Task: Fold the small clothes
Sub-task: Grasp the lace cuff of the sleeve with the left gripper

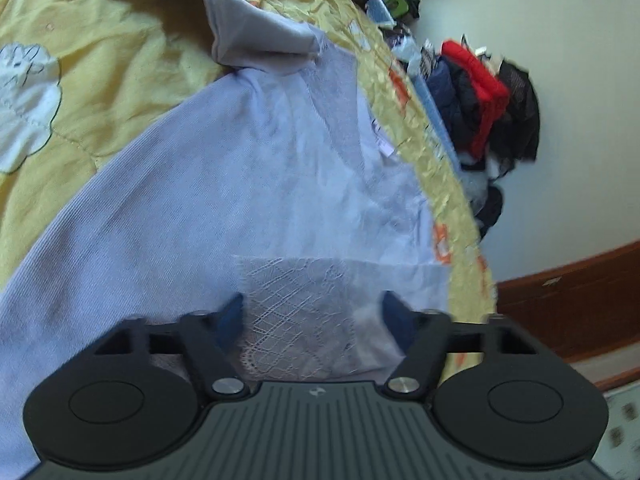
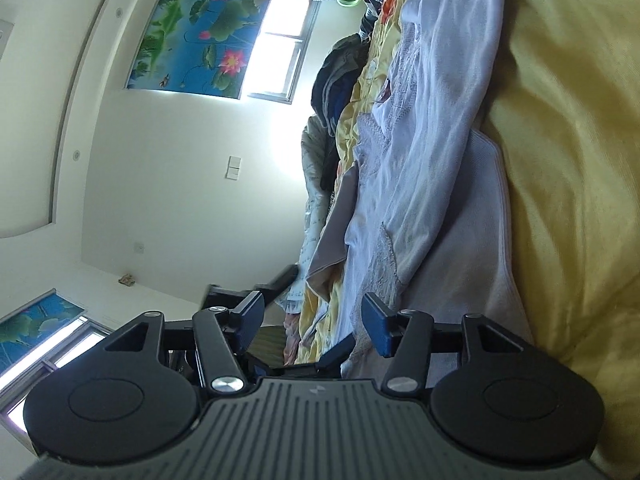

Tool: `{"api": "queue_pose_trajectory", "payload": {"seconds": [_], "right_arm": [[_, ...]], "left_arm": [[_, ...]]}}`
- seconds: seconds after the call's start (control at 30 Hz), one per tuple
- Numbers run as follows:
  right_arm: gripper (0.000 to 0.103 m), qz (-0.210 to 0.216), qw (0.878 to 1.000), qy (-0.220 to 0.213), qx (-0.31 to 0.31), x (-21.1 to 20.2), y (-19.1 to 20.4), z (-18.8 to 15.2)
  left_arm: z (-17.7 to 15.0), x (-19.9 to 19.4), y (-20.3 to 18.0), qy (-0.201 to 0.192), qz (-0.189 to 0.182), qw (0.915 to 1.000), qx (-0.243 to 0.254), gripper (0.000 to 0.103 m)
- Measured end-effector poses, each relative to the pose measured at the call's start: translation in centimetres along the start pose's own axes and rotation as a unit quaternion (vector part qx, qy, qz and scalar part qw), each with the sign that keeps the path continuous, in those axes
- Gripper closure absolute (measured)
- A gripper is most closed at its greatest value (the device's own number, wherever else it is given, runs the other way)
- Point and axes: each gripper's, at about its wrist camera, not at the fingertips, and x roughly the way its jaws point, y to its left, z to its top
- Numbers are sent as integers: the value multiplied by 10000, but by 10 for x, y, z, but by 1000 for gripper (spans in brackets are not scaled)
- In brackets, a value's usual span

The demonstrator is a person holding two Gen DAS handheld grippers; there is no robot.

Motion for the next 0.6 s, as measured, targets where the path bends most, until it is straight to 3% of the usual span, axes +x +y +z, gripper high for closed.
{"api": "queue_pose_trajectory", "payload": {"seconds": [0.17,0.2,0.23,0.27,0.3,0.47,0.6], "right_arm": [[40,63,10000,34,43,-1,-3,2],[40,66,10000,40,39,-1,-2,2],[40,71,10000,44,38,-2,-3,2],[40,72,10000,43,40,-2,-3,2],[40,73,10000,44,39,-2,-4,2],[38,86,9999,62,20,-1,-3,3],[38,90,9999,79,-15,0,-4,3]], "left_arm": [[0,1,0,-13,39,10000,3,46],[-1,1,0,-47,62,10000,26,52],[-2,1,0,-76,185,9997,112,62],[-3,3,-1,-45,409,9989,211,85],[-3,4,1,-4,548,9982,224,97],[-1,-4,6,-96,620,9980,110,102],[-3,-36,-8,-430,394,9978,326,103]]}}
